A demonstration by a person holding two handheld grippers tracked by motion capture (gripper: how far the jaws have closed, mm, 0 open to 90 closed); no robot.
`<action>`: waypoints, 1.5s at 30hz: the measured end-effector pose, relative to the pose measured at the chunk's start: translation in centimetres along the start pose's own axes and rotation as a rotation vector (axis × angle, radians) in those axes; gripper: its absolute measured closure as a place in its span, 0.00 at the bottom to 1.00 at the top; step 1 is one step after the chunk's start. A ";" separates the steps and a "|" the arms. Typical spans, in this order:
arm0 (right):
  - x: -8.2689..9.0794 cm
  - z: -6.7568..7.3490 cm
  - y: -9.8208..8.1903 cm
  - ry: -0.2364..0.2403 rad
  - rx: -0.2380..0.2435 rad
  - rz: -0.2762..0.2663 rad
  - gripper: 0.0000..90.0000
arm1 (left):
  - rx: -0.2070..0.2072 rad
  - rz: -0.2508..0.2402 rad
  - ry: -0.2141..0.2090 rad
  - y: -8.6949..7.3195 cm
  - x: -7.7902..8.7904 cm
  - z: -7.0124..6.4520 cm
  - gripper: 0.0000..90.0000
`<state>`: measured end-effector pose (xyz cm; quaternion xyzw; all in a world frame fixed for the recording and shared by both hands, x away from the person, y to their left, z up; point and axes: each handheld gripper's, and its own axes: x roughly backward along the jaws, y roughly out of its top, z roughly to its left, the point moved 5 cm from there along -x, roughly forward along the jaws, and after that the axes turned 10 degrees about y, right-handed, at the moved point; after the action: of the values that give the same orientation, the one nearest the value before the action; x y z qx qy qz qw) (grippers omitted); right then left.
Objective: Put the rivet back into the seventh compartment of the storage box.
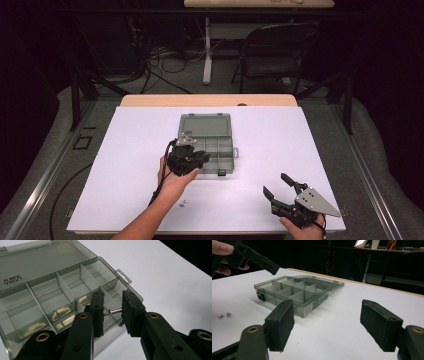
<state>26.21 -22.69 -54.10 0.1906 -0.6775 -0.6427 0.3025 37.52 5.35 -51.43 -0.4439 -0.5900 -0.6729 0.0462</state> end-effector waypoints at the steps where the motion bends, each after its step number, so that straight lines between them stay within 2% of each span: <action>1: 0.0 0.0 0.0 0.000 0.000 0.000 0.30 | 0.003 0.005 -0.001 0.0 -0.1 0.0 0.79; 13: 0.0 0.0 0.0 0.003 -0.001 0.003 0.30 | 0.018 0.018 0.007 -0.1 -2.0 0.3 0.79; 21: 0.0 0.0 0.0 0.003 -0.001 0.003 0.30 | 0.010 0.027 0.016 -0.3 -3.1 0.5 0.79; 26: -0.1 0.0 0.0 0.007 0.001 -0.001 0.30 | 0.001 0.035 0.025 -0.4 -3.6 0.4 0.79; 45: -0.1 0.0 0.0 0.009 0.001 0.002 0.30 | 0.013 0.059 0.023 -0.9 -4.7 0.5 0.79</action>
<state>26.27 -22.65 -54.13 0.1931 -0.6765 -0.6414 0.3061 40.11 3.89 -55.28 -0.4529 -0.5806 -0.6724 0.0755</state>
